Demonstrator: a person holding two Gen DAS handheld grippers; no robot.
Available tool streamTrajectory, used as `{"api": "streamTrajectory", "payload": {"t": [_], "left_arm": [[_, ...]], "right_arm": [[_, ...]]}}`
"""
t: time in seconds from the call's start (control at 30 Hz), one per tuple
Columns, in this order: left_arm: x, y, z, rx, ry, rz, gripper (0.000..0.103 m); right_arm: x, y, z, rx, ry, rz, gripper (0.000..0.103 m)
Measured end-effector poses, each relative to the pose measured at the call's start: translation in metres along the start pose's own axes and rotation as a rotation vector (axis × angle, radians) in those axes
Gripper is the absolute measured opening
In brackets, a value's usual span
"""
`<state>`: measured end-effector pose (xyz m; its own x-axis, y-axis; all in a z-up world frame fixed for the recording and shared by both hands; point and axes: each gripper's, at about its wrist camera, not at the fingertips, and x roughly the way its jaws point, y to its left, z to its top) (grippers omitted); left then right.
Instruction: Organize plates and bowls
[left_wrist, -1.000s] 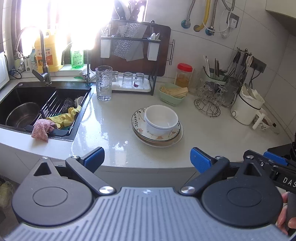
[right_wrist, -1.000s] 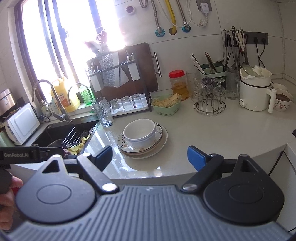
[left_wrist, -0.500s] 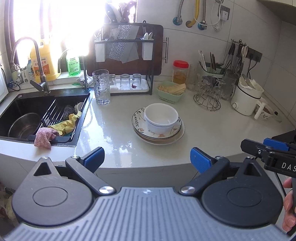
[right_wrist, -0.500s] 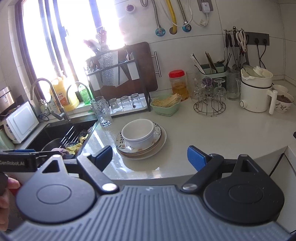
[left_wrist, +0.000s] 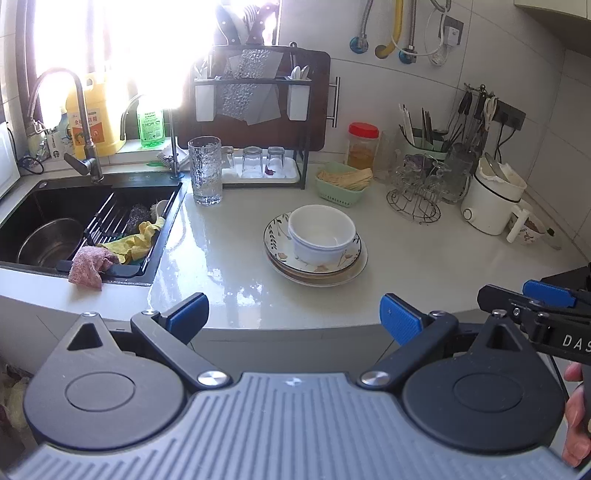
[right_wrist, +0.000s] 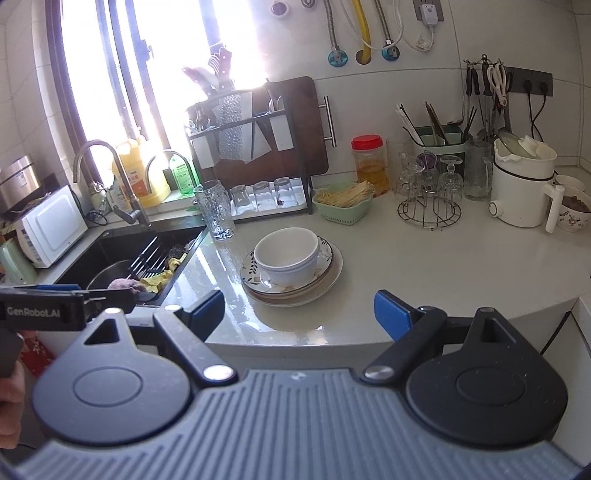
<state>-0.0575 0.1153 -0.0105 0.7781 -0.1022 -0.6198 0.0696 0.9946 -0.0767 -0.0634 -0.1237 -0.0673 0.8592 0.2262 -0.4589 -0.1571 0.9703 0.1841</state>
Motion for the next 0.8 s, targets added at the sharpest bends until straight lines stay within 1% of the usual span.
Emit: {"api": "streamTrajectory", "payload": {"t": [0.23, 0.33, 0.57, 0.8], "left_arm": [[-0.010, 0.001, -0.005, 0.015, -0.005, 0.013, 0.101], [-0.014, 0.004, -0.007, -0.004, -0.005, 0.034, 0.101], [-0.019, 0.004, -0.013, -0.006, 0.008, 0.038, 0.101], [-0.022, -0.002, -0.014, -0.002, 0.002, 0.042, 0.101]], "right_arm": [[-0.005, 0.002, 0.001, -0.012, 0.002, 0.005, 0.089], [-0.005, 0.002, 0.001, -0.021, 0.014, 0.006, 0.089], [-0.009, 0.005, 0.002, -0.027, 0.014, 0.024, 0.089], [-0.014, 0.004, 0.002, -0.030, 0.010, 0.024, 0.089]]}}
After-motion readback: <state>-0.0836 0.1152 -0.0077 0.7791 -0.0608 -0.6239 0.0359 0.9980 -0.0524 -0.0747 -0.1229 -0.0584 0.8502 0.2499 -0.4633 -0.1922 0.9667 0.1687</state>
